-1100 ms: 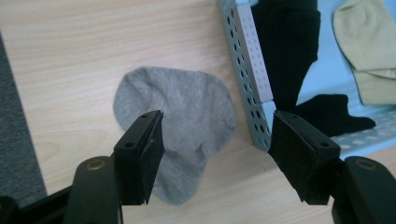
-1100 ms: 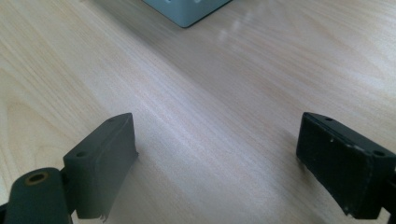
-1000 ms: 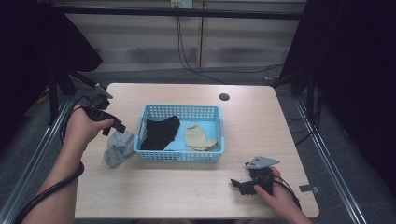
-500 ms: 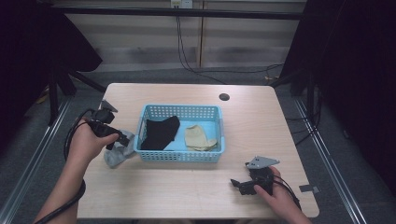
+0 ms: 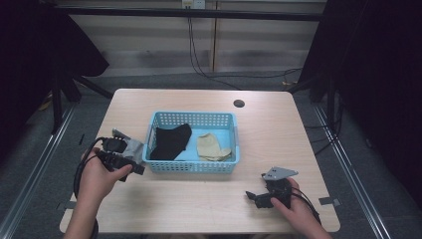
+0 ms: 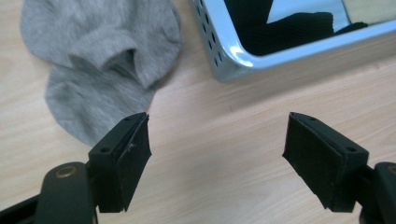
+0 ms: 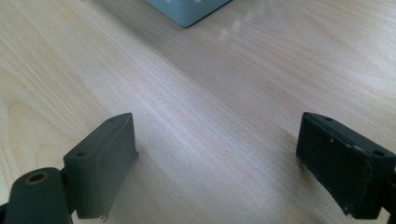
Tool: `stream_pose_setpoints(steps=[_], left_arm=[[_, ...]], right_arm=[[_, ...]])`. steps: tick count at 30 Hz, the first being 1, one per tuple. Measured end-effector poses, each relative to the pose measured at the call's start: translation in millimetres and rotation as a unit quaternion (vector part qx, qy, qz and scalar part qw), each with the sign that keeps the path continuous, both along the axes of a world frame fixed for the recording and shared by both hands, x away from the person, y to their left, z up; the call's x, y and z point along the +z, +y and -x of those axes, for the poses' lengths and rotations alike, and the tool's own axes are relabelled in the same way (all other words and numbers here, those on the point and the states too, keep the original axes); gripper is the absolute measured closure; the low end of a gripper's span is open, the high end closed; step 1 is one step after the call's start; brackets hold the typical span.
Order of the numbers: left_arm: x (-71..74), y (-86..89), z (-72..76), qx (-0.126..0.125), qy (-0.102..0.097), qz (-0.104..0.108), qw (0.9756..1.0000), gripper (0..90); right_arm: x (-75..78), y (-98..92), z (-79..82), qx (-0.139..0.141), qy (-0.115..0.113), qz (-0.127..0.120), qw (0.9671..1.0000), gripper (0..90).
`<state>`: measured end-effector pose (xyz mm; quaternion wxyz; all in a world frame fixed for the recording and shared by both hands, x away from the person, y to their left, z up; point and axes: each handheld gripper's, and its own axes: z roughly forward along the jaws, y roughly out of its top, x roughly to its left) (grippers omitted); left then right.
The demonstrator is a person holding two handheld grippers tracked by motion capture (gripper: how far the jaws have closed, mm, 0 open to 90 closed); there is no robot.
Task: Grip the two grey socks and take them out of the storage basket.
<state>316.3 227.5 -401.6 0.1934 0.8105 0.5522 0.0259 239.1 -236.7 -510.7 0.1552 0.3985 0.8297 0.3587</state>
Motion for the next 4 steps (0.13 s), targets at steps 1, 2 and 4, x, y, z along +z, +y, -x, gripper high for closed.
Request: stream_pose_setpoints(steps=[1, 2, 4], left_arm=[[-3.1, -1.2, 2.5, 0.0, 0.001, 0.004, 1.0, 22.0], [-4.8, -2.4, 3.8, 0.004, 0.003, 0.009, 0.9999, 22.0], [-6.7, -4.7, 4.5, 0.001, 0.005, 0.0, 1.0, 22.5]], right_arm=[[0.3, 0.3, 0.8, -0.004, 0.005, -0.001, 1.0, 11.5], [0.3, 0.3, 0.8, -0.004, 0.005, -0.001, 1.0, 11.5], [0.2, 0.3, 0.8, -0.003, 0.003, 0.0, 1.0, 11.5]])
